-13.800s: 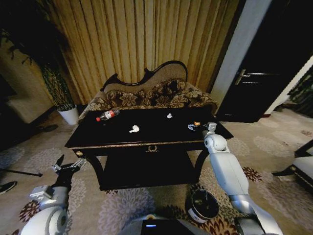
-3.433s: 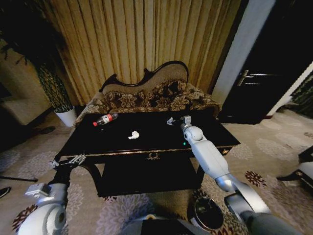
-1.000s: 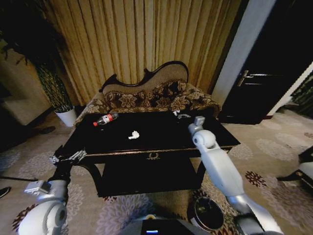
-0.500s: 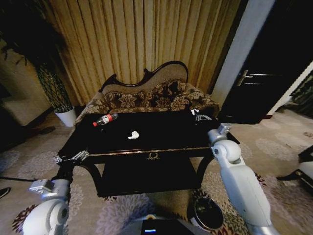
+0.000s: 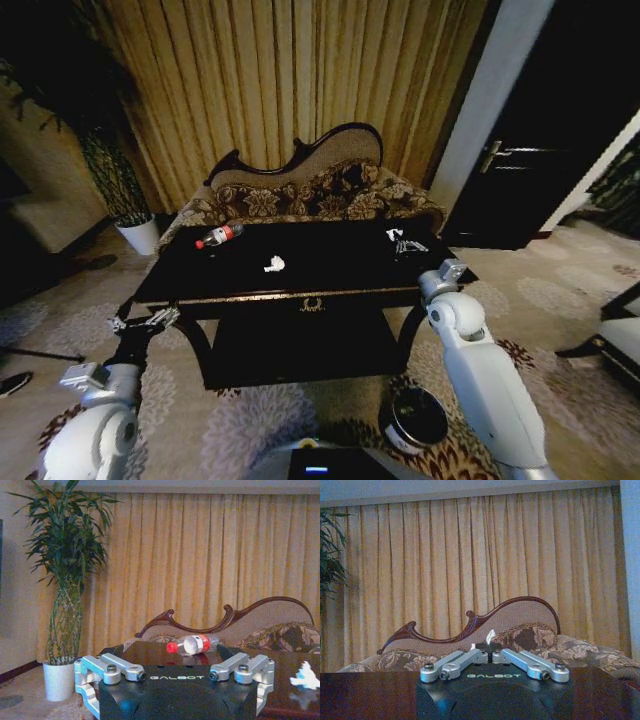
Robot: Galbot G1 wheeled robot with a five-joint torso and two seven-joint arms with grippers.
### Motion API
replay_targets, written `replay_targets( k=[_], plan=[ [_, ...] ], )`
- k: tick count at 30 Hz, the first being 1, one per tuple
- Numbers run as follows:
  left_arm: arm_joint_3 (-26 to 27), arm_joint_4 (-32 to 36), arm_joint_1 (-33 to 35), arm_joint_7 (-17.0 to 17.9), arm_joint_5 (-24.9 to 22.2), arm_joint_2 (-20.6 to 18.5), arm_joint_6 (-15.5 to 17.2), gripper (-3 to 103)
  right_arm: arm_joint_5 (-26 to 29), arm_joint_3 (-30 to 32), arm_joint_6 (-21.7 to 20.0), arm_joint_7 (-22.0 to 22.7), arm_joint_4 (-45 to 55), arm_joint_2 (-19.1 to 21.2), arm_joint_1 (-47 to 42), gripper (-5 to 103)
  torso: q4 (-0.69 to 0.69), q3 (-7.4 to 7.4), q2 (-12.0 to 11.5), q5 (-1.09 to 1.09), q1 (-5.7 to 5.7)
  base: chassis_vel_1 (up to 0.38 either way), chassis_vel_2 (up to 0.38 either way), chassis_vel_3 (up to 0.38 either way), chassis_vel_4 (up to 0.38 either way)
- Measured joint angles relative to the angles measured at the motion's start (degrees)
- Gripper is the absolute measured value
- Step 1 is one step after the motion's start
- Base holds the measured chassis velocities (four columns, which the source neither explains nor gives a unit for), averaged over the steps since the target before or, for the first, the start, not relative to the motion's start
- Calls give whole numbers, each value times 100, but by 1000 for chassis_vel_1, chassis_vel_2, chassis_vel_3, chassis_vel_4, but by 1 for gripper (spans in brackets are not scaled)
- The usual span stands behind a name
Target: Move to the front of the table and place the trash on the table into the trash bin.
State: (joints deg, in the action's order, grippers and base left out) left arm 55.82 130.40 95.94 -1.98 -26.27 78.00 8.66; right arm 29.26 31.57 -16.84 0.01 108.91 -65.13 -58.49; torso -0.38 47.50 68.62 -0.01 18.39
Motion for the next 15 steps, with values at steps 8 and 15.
replay_targets(
  k=[8,15],
  plan=[
    [-31,-12,-24,-7,19,20,5,100,-22,44,51,0,-66,-13,-39,0,-1,1,0,0,1,165,-169,-151,163],
    [-24,-12,-11,-13,22,28,7,100,-129,37,89,0,-112,-83,-97,0,1,1,-1,0,4,128,-116,-132,121]
  ],
)
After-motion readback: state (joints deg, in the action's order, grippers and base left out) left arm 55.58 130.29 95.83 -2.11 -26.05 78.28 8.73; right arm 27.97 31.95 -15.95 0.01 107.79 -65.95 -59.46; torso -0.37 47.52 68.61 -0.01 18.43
